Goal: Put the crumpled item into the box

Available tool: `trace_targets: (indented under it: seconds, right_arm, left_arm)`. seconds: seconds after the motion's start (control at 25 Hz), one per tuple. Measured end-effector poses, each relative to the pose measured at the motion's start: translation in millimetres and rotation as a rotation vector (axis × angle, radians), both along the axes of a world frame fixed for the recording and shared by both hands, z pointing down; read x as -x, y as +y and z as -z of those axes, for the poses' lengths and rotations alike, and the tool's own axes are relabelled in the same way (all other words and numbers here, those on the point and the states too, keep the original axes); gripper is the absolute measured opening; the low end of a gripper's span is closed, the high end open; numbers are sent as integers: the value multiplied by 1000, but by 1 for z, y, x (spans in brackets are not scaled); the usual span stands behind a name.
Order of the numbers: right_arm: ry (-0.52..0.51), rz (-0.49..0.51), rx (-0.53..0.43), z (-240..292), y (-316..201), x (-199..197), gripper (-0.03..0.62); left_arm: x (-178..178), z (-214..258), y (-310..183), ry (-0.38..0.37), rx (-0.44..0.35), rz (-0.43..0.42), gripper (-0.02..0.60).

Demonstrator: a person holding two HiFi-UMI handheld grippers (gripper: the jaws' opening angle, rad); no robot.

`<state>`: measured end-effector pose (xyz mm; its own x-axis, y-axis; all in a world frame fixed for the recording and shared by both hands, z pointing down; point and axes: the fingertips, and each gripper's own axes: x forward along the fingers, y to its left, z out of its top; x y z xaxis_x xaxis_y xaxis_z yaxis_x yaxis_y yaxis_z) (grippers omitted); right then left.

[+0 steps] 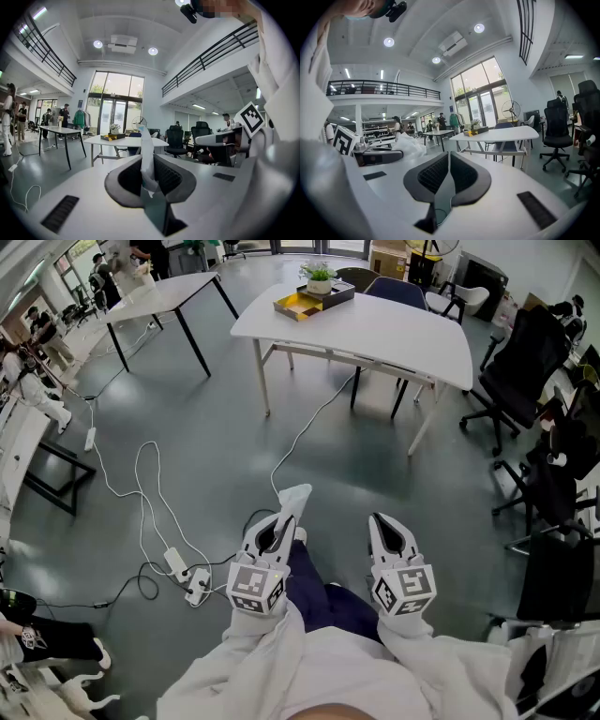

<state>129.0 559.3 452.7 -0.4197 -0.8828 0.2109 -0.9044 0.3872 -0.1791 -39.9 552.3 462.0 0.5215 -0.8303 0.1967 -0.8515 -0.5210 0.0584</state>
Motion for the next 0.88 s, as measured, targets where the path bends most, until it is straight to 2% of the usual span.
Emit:
trace_targets:
  seconds: [0.32,0.68,0.88]
  right_arm:
    - [-18,-6,-12,-2,12,2,41]
    - [-20,-25,35,-16,24,-2,41]
    - [-18,-41,40,-18,14,-7,41]
  left_arm:
    - [2,-9,14,25,31,2,52]
    - [-2,-15,23,13,49,-7,52]
    - [2,-14,9,2,46,1,52]
